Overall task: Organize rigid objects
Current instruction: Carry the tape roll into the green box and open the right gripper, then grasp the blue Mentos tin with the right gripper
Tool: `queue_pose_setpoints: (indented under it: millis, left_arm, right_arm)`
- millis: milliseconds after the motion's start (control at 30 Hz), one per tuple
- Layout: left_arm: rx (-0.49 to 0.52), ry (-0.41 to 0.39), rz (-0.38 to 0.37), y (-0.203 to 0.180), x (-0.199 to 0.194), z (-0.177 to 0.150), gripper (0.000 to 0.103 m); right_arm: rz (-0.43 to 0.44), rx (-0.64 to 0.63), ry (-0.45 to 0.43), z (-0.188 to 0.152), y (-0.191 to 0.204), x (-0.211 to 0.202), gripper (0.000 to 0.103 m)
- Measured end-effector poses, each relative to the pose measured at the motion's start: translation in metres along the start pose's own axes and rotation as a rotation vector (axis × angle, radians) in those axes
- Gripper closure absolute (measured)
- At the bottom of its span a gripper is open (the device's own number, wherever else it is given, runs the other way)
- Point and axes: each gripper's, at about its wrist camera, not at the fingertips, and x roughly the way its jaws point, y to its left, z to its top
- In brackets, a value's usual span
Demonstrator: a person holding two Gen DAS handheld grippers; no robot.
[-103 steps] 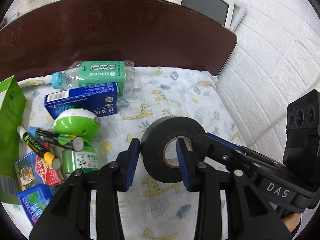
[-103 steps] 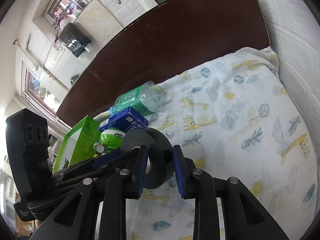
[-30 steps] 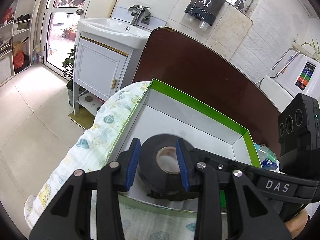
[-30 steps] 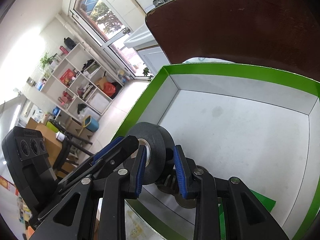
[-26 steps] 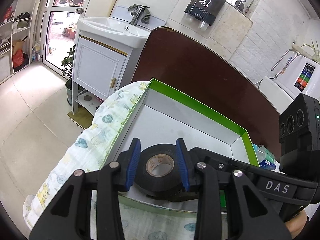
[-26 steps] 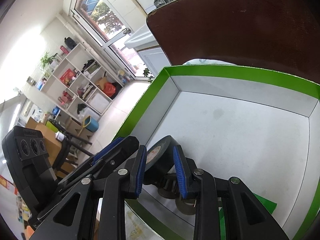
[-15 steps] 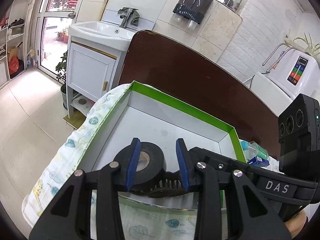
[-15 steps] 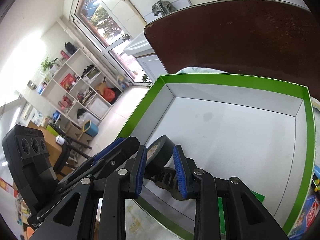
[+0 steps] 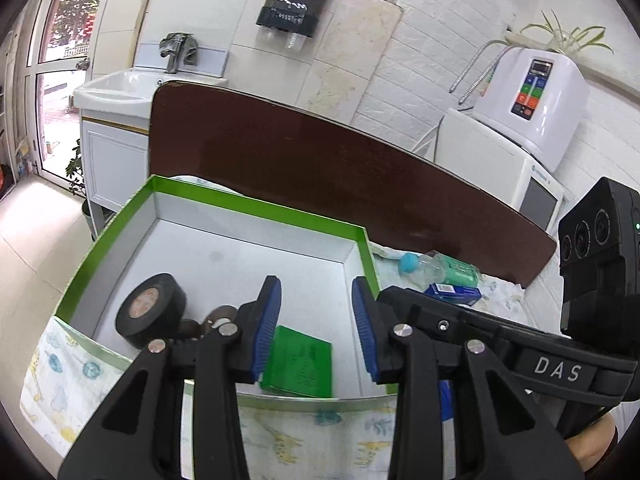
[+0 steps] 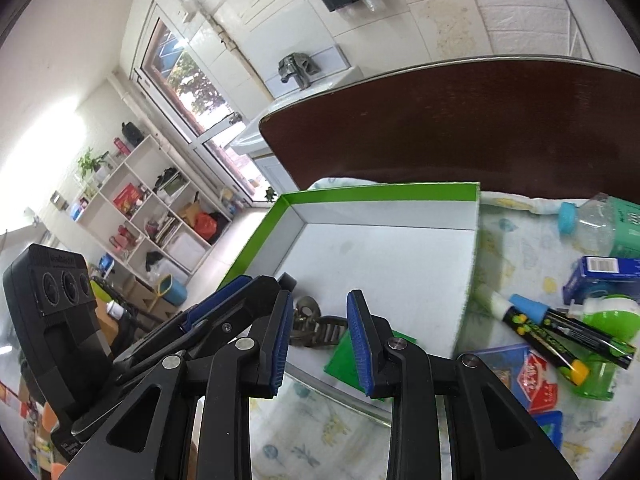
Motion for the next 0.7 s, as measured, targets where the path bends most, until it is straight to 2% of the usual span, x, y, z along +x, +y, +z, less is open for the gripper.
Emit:
queue_pose_setpoints:
  millis: [300,400,700]
  left_arm:
    - [0.069,0.064,-0.065,-0.064,0.015,-0.012,0.069]
    - [0.090,0.078,-0.061,-0.081,0.021,-0.018,0.069]
    - [0.097,0.148,-0.055,-0.100,0.037,-0.046,0.066]
  right_arm:
    - [-0.035,0.072,-0.076,-0.019,-0.047,-0.062,0.071]
    - [-0.042,0.091,-0.087,-0.025,-0.062,-0.076,0.071]
    - [-0.048,0.134,-0.059,-0.048,-0.098,-0.089,0.071]
